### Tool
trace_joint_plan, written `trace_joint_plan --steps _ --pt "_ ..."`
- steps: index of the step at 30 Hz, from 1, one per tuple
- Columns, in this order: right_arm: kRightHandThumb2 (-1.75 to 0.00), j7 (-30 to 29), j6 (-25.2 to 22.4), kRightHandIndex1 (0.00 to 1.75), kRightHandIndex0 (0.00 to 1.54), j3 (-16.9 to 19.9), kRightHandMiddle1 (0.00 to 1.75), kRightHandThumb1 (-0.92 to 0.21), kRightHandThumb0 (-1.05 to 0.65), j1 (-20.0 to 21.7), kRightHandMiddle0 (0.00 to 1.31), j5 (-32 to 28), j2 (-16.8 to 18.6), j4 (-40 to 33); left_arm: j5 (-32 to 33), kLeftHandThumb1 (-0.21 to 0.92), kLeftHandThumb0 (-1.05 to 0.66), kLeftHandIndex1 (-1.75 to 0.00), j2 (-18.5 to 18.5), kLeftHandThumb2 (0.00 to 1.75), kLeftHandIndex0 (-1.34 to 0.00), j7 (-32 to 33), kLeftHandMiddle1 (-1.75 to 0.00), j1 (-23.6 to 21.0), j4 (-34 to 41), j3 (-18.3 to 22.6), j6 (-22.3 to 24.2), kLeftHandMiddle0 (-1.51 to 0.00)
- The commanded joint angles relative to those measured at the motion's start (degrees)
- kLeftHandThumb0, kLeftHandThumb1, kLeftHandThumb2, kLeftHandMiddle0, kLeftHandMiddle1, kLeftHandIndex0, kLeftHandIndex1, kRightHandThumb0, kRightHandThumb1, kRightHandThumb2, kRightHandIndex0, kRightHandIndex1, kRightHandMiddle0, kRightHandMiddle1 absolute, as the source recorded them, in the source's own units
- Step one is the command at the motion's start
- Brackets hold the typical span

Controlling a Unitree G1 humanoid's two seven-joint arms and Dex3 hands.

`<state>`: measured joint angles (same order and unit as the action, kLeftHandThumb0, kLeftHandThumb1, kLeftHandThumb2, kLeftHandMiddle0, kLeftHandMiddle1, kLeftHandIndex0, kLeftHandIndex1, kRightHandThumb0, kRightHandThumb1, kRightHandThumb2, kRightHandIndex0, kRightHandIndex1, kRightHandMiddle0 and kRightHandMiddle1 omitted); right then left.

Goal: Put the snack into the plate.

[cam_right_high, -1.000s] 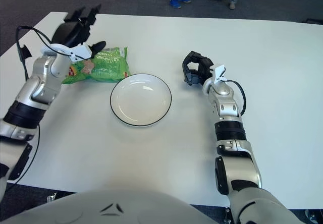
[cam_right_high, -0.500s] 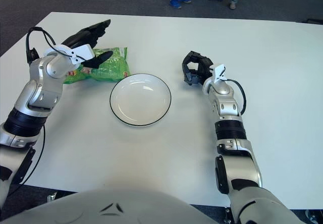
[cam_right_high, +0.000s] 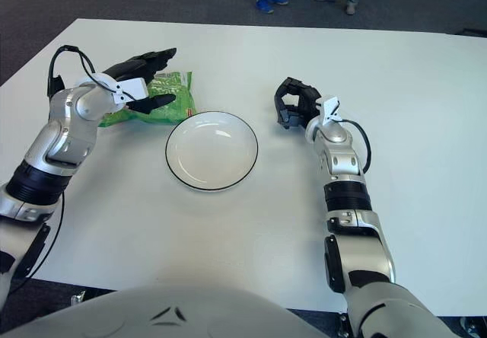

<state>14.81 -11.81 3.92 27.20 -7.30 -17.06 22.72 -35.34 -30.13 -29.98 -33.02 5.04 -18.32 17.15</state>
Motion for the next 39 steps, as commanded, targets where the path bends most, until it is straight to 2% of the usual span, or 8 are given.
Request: trace_joint_plan --steps 1,10,23,39 --pt "-1.18 0.46 -4.49 1.75 1.26 -1.7 1.75 -0.43 -0.45 -3.84 0.53 1.5 0.53 2.52 -4.21 0.92 -1.05 0.0 -0.95 0.67 0.0 1.25 0.0 -0.88 -1.49 -1.58 0.25 0.0" --pt "-1.18 0.79 -4.53 1.75 1.26 -1.82 1.75 -0.43 -0.45 -4.05 0.53 1.48 0.25 2.25 -10.09 0.92 -1.05 0.0 -0.04 0.67 0.0 6.57 0.0 -1.28 -7.37 -3.23 -1.46 0.0" --pt "-1.17 1.38 -4.27 1.75 1.27 -2.22 1.75 -0.44 -0.44 -4.1 0.52 1.74 -0.31 2.32 -15.19 0.92 -1.05 0.0 0.68 0.63 0.0 12.37 0.0 -2.37 -13.45 -4.83 -3.87 0.0" --pt "-1.14 2.45 -4.0 1.75 1.27 -2.12 1.75 -0.46 -0.44 -4.08 0.5 1.26 -0.51 2.58 -19.04 0.92 -1.05 -0.01 1.54 0.67 -0.01 13.57 0.0 -5.53 -21.39 -6.73 -3.12 0.0"
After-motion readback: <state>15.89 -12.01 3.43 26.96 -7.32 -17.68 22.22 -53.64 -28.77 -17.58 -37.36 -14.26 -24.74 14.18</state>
